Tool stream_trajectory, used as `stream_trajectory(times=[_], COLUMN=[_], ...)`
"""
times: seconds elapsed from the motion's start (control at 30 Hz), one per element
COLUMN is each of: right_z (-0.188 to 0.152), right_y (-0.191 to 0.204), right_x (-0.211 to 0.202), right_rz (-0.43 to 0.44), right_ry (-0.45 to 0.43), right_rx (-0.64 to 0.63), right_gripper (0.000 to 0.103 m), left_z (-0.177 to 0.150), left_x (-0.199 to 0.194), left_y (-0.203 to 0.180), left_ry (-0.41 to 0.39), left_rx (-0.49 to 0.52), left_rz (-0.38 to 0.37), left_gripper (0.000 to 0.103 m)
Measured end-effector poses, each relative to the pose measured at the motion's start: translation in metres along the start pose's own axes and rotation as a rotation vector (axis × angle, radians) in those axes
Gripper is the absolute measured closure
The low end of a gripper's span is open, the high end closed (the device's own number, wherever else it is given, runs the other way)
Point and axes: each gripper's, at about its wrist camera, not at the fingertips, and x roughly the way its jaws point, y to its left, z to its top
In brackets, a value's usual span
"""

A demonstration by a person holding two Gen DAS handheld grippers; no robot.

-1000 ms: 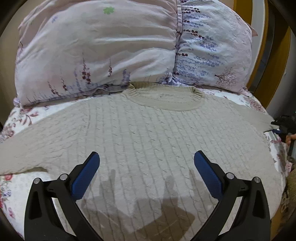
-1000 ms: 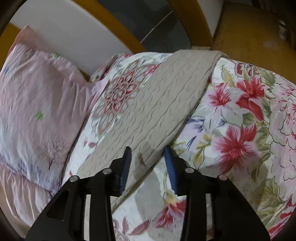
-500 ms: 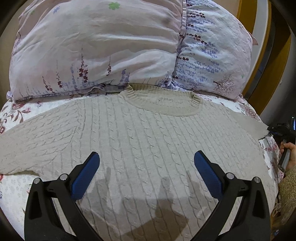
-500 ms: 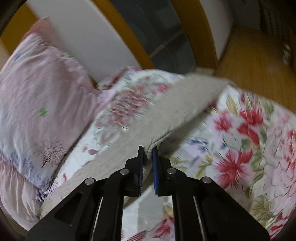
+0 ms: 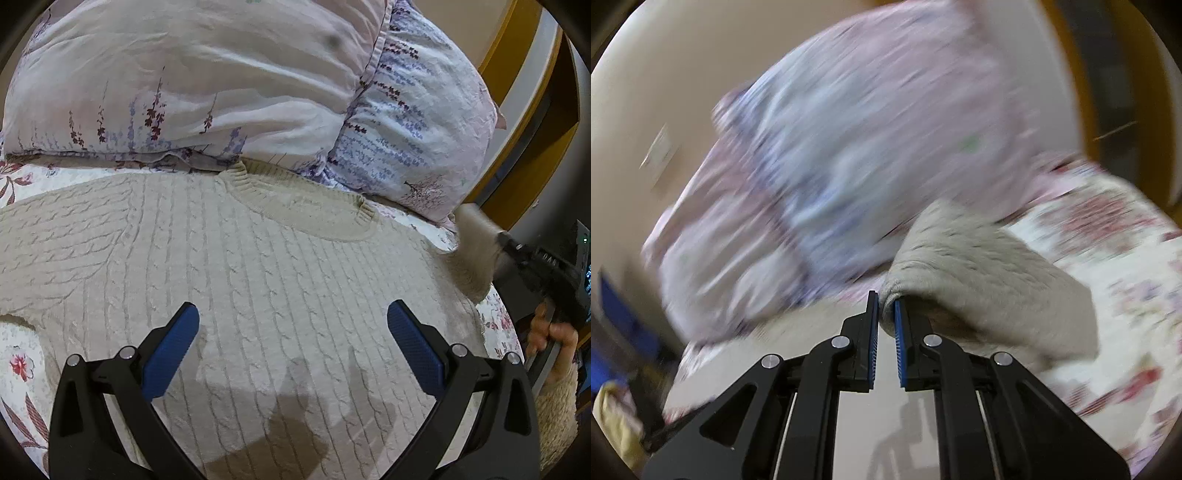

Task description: Fold small clothes

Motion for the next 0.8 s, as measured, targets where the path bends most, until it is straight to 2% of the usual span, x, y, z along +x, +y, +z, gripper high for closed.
stream_trajectory(times=[0.1,0.2,0.3,0.37,0.43,0.5,0.6,0.67,0.8], right_z=[-0.030,-0.061,-0.072,-0.071,-0.065,-0.058,-0.056,-0.056,-0.054], right_y=[0.022,0.028,0.018,0.013,0.003,-0.003,-0.020,-0.037,-0.059], right_x=[0.025,0.053,0.058,0.050,0.041,0.038,0.035,0.037,0.038], right_rz=[0.033,0.007,0.018,0.050,0.097,0.070,0.035,0.005,-0.084], right_ry=[0.114,0.228,0.278,0.275,0.257,0.216,0.172,0.154,0.100], right_rx=[-0.039,-0.062,-0.015,0.036,0.123,0.167,0.258,0.340,0.400], right_gripper=[0.094,0.094,0.093,0.085,0.051,0.041,0.042,0.046,0.063], left_z=[0.000,-0.001,-0.002,-0.002,-0.001,0.000,0.001,0.002,0.003], left_x=[-0.001,0.000,0.002,0.003,0.005,0.007,0.011,0.013,0.016], left_y=[-0.003,-0.004,-0.006,-0.006,-0.006,-0.004,-0.002,-0.001,0.005], left_ry=[-0.005,0.005,0.016,0.022,0.031,0.040,0.058,0.068,0.086], left_rx=[0.001,-0.007,-0.011,-0.017,-0.031,-0.054,-0.097,-0.121,-0.176], left_rz=[-0.013,-0.033,-0.053,-0.070,-0.088,-0.107,-0.140,-0.159,-0.188], left_gripper=[0.002,0.002,0.002,0.002,0.002,0.002,0.002,0.002,0.002])
